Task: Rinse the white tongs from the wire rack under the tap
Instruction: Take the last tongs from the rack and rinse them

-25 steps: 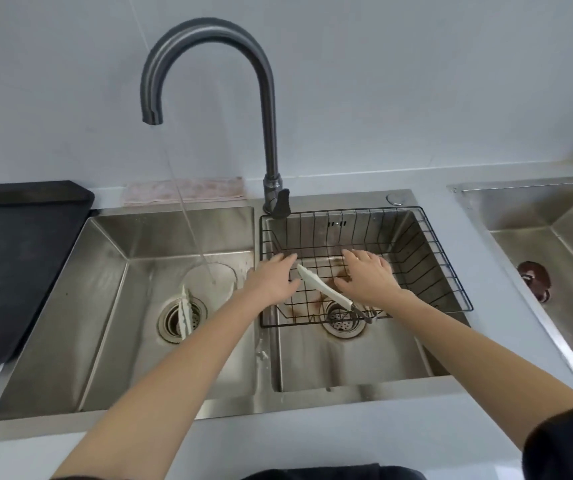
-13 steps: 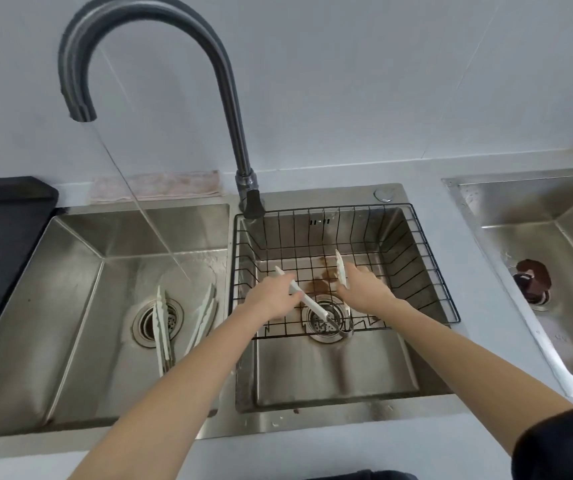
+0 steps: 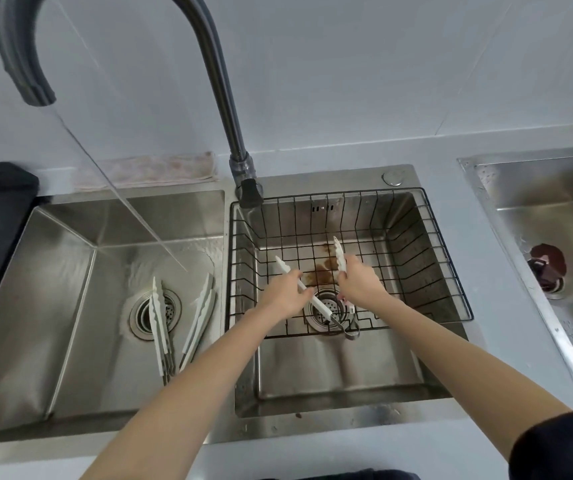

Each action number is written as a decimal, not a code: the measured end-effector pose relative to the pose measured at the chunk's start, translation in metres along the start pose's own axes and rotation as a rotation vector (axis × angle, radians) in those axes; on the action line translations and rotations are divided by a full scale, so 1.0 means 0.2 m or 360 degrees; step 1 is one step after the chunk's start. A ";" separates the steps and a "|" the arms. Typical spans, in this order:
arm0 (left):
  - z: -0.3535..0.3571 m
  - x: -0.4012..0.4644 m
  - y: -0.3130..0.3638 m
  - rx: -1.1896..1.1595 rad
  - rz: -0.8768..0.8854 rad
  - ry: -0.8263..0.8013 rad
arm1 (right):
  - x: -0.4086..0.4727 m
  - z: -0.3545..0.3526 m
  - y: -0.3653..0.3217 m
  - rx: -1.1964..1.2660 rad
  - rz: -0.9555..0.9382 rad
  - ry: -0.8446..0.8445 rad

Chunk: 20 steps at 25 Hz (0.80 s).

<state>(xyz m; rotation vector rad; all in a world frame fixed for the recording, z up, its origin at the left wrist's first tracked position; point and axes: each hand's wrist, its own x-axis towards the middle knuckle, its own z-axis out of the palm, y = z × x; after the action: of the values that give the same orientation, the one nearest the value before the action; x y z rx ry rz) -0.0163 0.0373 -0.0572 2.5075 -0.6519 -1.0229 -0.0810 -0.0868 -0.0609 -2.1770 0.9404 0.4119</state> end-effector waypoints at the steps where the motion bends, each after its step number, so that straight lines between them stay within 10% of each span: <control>1: -0.01 -0.02 0.00 -0.0041 0.0007 0.0023 | -0.01 0.00 -0.01 0.0036 -0.0009 0.0028; 20: -0.37 -0.43 -0.47 -0.0982 0.0080 0.0769 | -0.38 0.24 -0.57 0.0703 -0.0294 0.0106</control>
<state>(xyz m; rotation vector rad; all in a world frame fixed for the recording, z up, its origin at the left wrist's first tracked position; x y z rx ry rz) 0.0099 0.1734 -0.0041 2.0491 -0.2039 -0.4612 -0.0496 0.0396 0.0027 -1.8568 0.7708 0.0350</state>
